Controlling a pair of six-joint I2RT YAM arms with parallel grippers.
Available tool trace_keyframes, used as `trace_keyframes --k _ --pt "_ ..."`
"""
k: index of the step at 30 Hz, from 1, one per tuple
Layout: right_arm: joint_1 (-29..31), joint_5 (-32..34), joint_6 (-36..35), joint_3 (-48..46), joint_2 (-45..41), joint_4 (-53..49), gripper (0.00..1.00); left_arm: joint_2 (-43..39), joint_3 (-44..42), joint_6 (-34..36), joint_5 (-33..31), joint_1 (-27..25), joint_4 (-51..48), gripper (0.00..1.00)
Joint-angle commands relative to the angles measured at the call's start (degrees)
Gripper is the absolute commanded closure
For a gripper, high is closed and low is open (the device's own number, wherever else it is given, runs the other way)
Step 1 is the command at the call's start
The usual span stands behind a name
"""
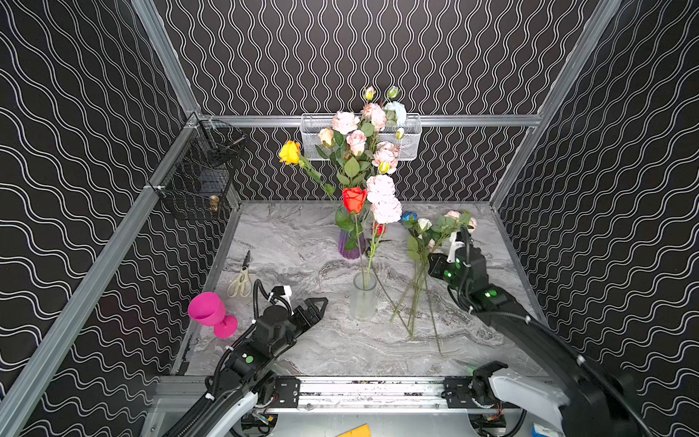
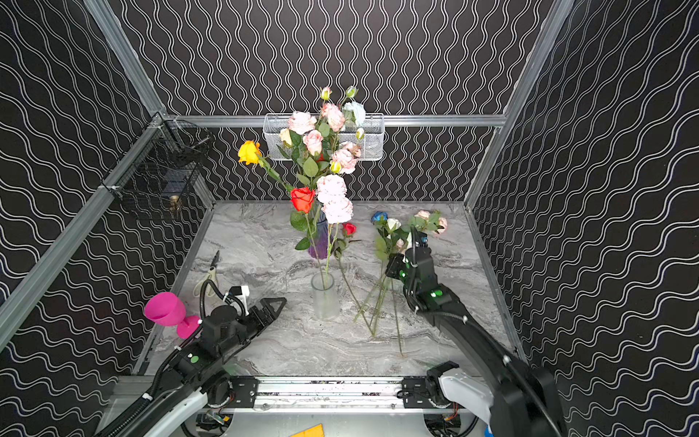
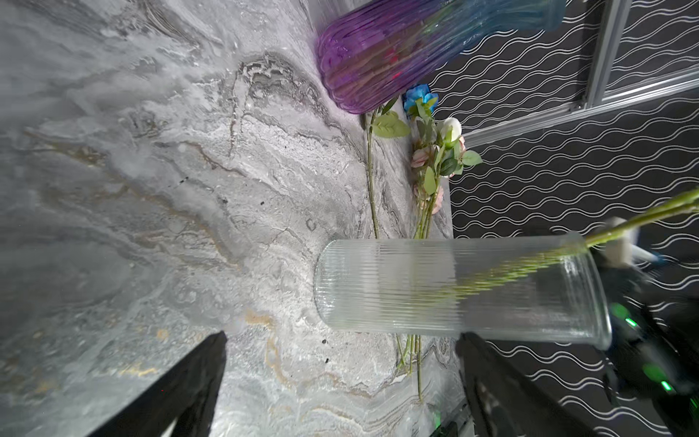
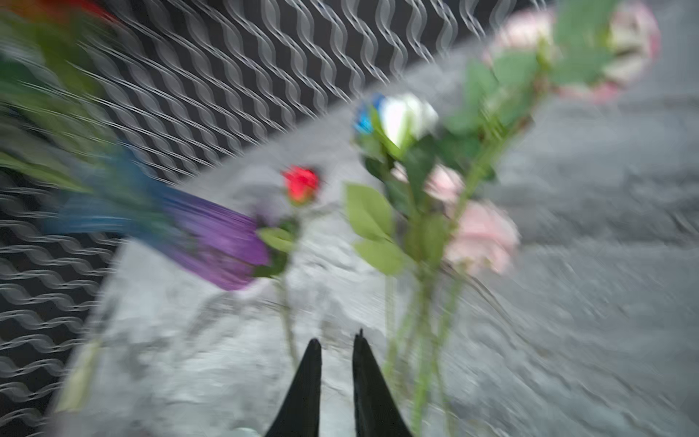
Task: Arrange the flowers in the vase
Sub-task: 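Open the right gripper and move it back down to the loose roses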
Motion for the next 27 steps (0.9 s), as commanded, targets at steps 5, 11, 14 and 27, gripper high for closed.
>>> trace_keyframes --k 5,11,14,27 --pt "-0.8 1.0 -5.29 7.12 15.55 -7.77 0.76 5.12 2.33 2.43 2.59 0.15 1.58 0.02" --pt "-1.09 0.3 -5.59 8.72 23.3 -6.52 0.71 9.97 3.95 4.69 5.15 0.18 3.81 0.02" --pt "-1.62 -0.21 -5.52 8.08 25.61 -4.18 0.71 10.95 2.78 4.05 5.72 0.32 7.39 0.02" --pt "-1.99 -2.22 -5.57 6.94 21.8 -3.09 0.91 11.41 1.91 3.24 6.74 1.3 10.81 0.02"
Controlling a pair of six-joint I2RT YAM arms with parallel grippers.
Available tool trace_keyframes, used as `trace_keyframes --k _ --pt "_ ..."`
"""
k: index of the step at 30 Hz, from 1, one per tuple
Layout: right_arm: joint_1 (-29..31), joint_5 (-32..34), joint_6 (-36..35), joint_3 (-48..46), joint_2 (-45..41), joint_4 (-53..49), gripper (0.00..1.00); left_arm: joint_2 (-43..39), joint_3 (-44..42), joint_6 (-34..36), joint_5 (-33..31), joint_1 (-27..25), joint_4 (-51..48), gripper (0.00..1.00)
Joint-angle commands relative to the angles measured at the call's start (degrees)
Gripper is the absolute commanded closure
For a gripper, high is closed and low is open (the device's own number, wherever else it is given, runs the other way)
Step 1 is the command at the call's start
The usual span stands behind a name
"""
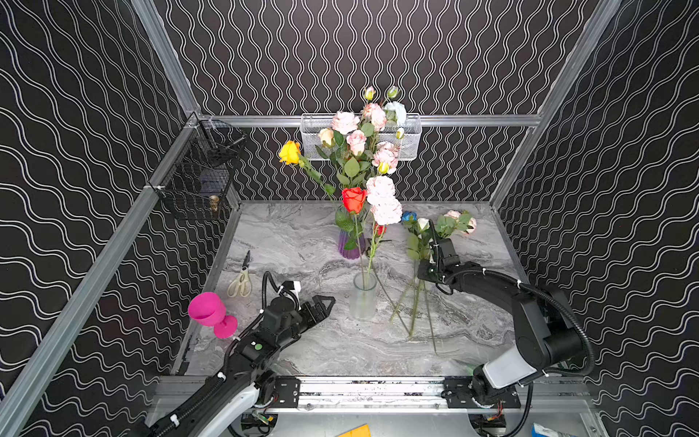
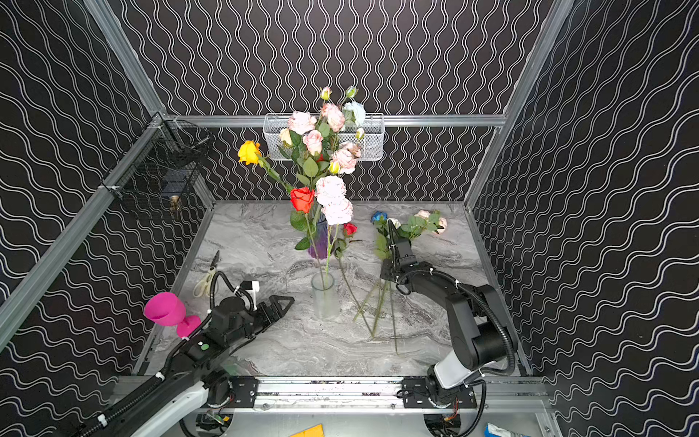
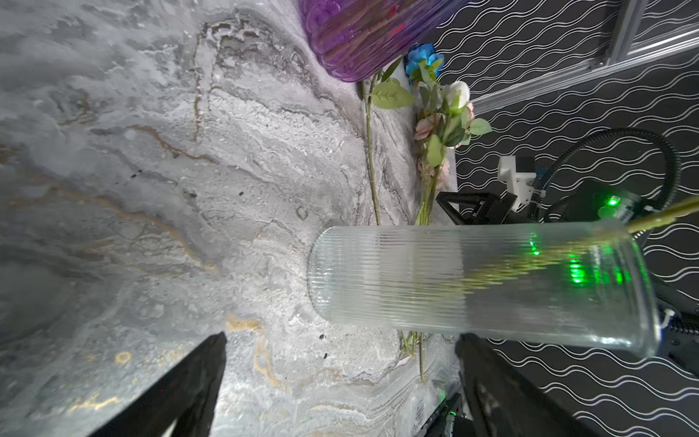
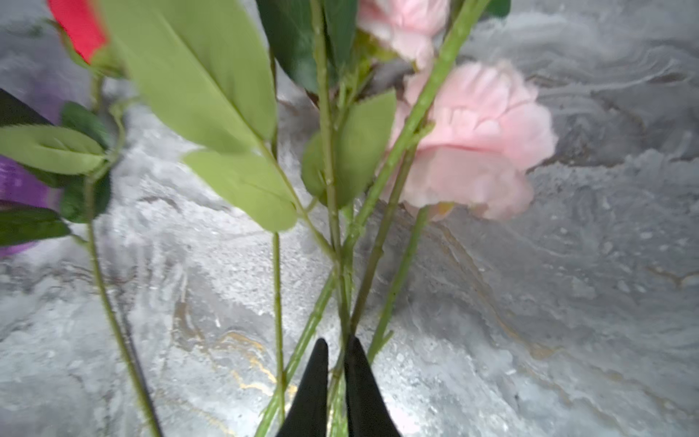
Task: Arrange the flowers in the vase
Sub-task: 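Open the right gripper and move it back down to the loose roses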
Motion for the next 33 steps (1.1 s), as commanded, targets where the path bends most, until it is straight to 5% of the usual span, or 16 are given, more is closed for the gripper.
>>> trace_keyframes --k 1,6,8,10,22,28,33 --pt "0.09 -1.47 0.07 -0.67 -0.77 1.98 0.93 -0.2 0.64 0.09 0.47 0.27 1.77 0.02" --pt "0.09 -1.23 0.45 -2.1 -3.06 3.57 0.95 -0.62 0.89 0.07 0.39 0.36 0.73 0.02" --pt "0.0 -0.11 0.3 -1.97 -2.67 3.83 0.84 -0.98 1.12 0.16 0.23 0.32 0.23 0.02" --pt "-0.41 -0.89 0.28 -1.16 -1.12 3.63 0.83 -1.16 1.25 0.17 0.12 0.36 -0.09 0.02" --pt "-1.32 -1.64 -0.19 3.1 4.79 2.58 0.92 -1.2 1.24 0.17 0.05 0.31 -1.0 0.02" --pt "-1.49 -2.75 -0.47 4.12 6.31 1.93 0.78 -0.61 2.03 0.95 -0.24 0.29 -1.1 0.02" --pt "-1.46 -2.94 -0.47 4.54 7.58 1.95 0.86 0.34 2.02 0.96 0.15 0.35 -0.41 0.02"
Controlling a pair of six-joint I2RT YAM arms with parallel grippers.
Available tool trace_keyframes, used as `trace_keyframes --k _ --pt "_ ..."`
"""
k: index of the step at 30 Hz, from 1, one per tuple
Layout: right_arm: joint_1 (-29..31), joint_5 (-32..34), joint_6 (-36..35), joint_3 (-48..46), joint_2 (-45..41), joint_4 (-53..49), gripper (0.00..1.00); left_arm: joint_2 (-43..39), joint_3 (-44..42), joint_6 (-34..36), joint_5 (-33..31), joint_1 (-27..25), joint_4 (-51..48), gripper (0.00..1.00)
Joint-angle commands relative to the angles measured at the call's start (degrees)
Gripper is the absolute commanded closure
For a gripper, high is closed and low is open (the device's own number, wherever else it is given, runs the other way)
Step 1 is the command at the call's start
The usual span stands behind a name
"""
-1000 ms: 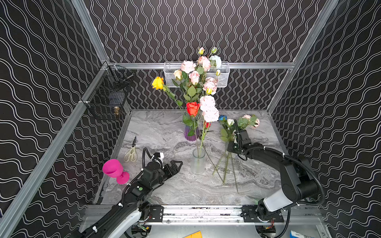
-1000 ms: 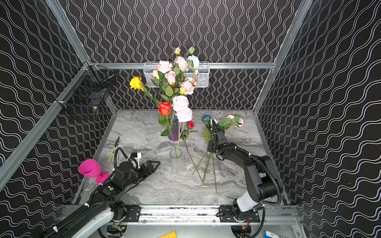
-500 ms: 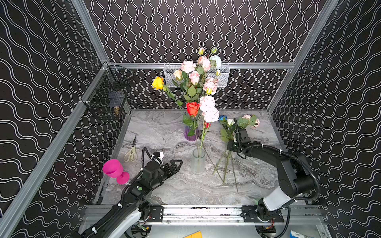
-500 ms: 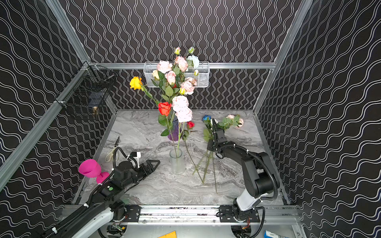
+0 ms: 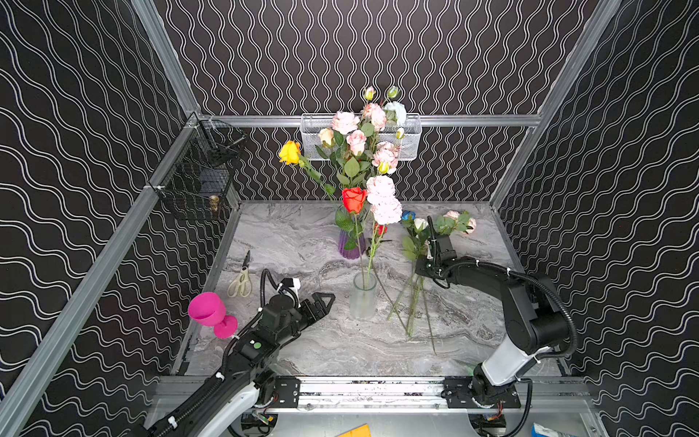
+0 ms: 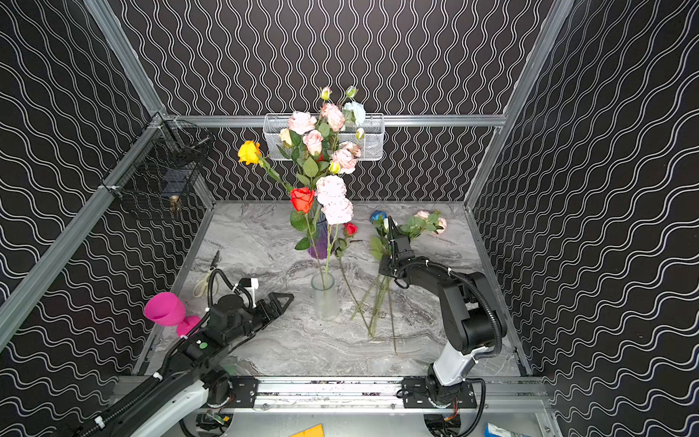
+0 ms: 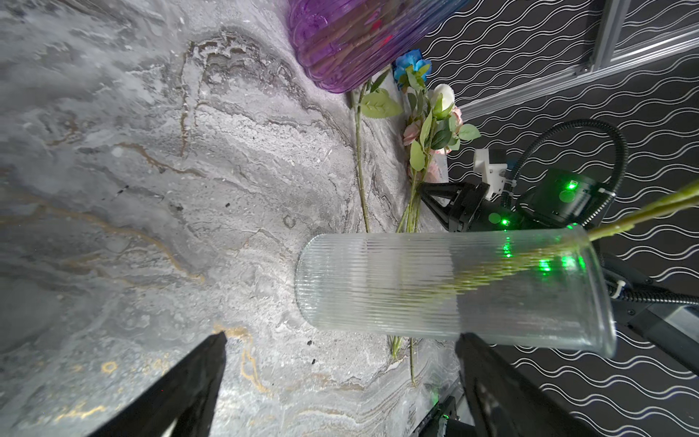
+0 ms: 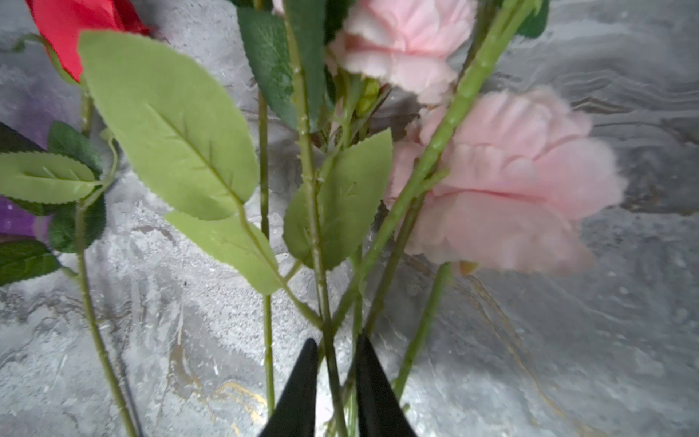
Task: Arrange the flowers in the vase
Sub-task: 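Open the right gripper and move it back down to the loose roses, then grasp a white rose stem with the right gripper and lift it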
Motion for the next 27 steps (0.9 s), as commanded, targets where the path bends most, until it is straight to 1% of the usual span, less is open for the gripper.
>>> trace_keyframes --k 1,4,8,14,17,20,23,27 --pt "0.02 0.01 0.07 0.13 -0.34 0.25 0.89 0.01 0.3 0.7 0.01 0.08 0.54 0.02" --pt "0.02 -0.14 0.69 -0.91 -2.99 1.07 0.94 -0.41 0.23 1.05 0.23 0.14 0.87 0.02" --pt "0.12 0.41 0.77 -1.92 -7.64 0.71 0.98 -0.48 1.66 2.22 0.39 0.17 -0.19 0.02" --pt "0.66 -0.45 0.49 -3.02 -15.65 -0.02 0.98 0.06 4.38 4.09 -0.23 0.18 -2.14 0.02" --pt "1.32 -1.45 -0.05 -4.53 -22.66 1.96 0.98 -0.08 6.33 5.11 -0.67 0.16 -3.77 0.02" --pt "2.09 -3.51 0.04 -8.09 -31.83 7.59 0.99 -1.63 8.36 6.31 -1.37 0.17 -6.04 0.02" --pt "3.42 -4.86 1.21 -12.0 -41.37 15.27 1.0 -5.04 9.93 7.71 -2.86 0.18 -7.61 0.02" --pt "6.83 -4.72 1.25 -15.35 -51.96 26.4 1.0 -12.06 12.07 8.5 -7.06 0.11 -10.82 0.02"
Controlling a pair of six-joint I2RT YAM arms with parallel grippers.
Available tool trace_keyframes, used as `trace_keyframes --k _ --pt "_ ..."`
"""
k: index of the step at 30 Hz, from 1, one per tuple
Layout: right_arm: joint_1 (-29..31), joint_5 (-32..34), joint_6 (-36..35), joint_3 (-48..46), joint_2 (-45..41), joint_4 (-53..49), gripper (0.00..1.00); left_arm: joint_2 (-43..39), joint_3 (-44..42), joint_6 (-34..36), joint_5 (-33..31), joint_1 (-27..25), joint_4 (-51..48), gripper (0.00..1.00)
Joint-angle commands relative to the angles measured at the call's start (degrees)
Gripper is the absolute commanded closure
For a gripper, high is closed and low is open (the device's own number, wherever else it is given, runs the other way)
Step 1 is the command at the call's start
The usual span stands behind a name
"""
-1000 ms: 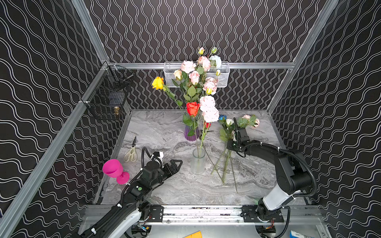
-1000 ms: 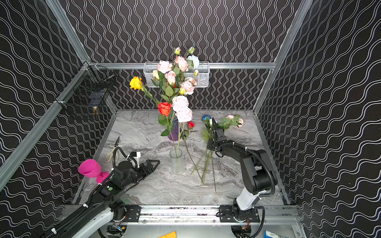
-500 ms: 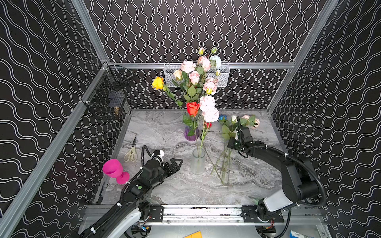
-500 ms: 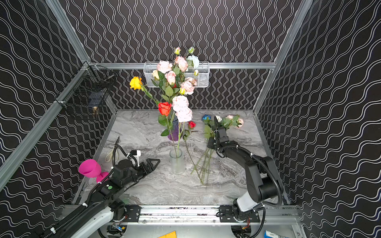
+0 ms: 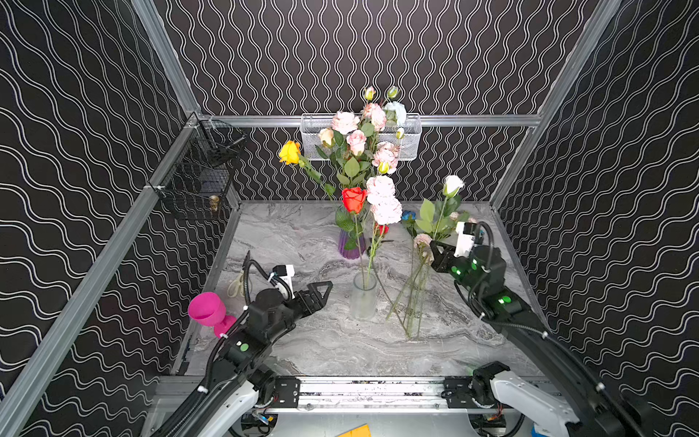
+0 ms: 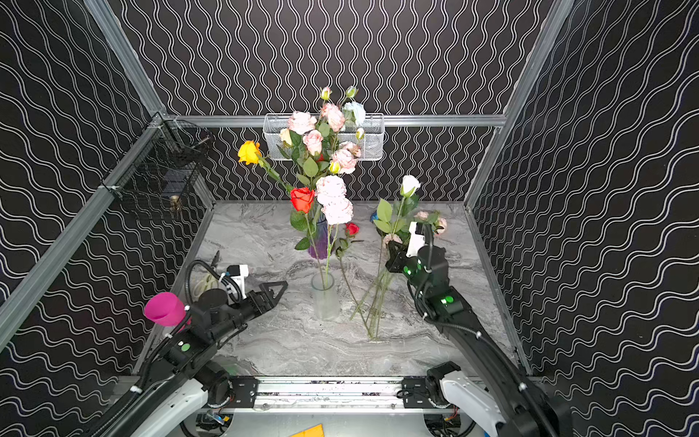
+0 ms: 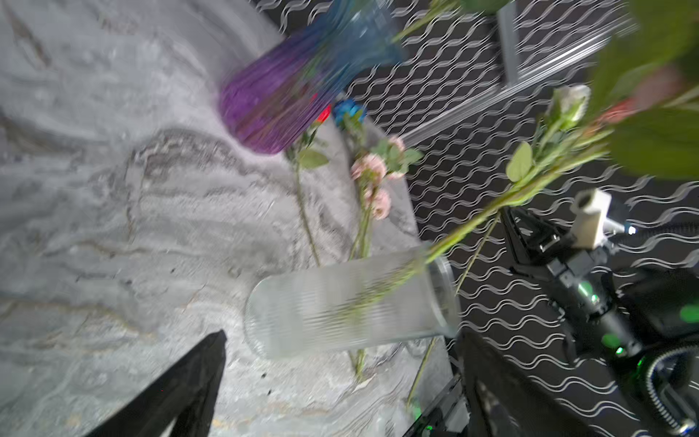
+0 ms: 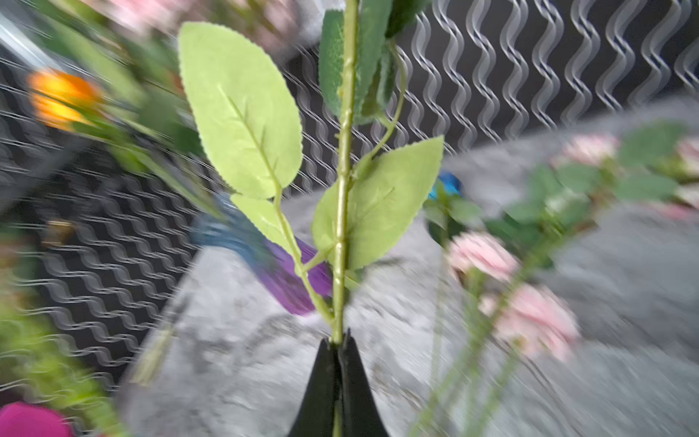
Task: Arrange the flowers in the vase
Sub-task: 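Grasp a white rose stem with the right gripper and lift it, then carry the white rose over and lower its stem into the clear cup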
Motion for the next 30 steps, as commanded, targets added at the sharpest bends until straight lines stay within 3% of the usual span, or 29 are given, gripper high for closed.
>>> trace_keyframes --k 1,5,10,22,30 --pt "2.37 -0.04 0.46 -1.14 -5.79 14.46 1.0 -5.01 1.85 1.41 -5.43 0.07 -3.57 0.02" --pt "8.32 0.85 -0.64 0.24 -8.43 24.11 1.0 -13.95 1.78 -2.34 -12.25 0.09 -7.42 0.02" --pt "15.36 0.87 -4.53 5.59 -4.66 34.11 1.0 -22.81 0.32 -5.87 -16.47 0.1 -10.71 0.02" --pt "19.39 -0.81 -9.2 20.13 13.89 36.34 1.0 -22.34 1.62 -4.07 -12.97 0.05 -12.81 0.02" --pt "23.75 0.8 -12.97 14.28 16.12 31.98 0.97 -26.21 -1.35 -3.84 -13.92 0.1 -13.96 0.02"
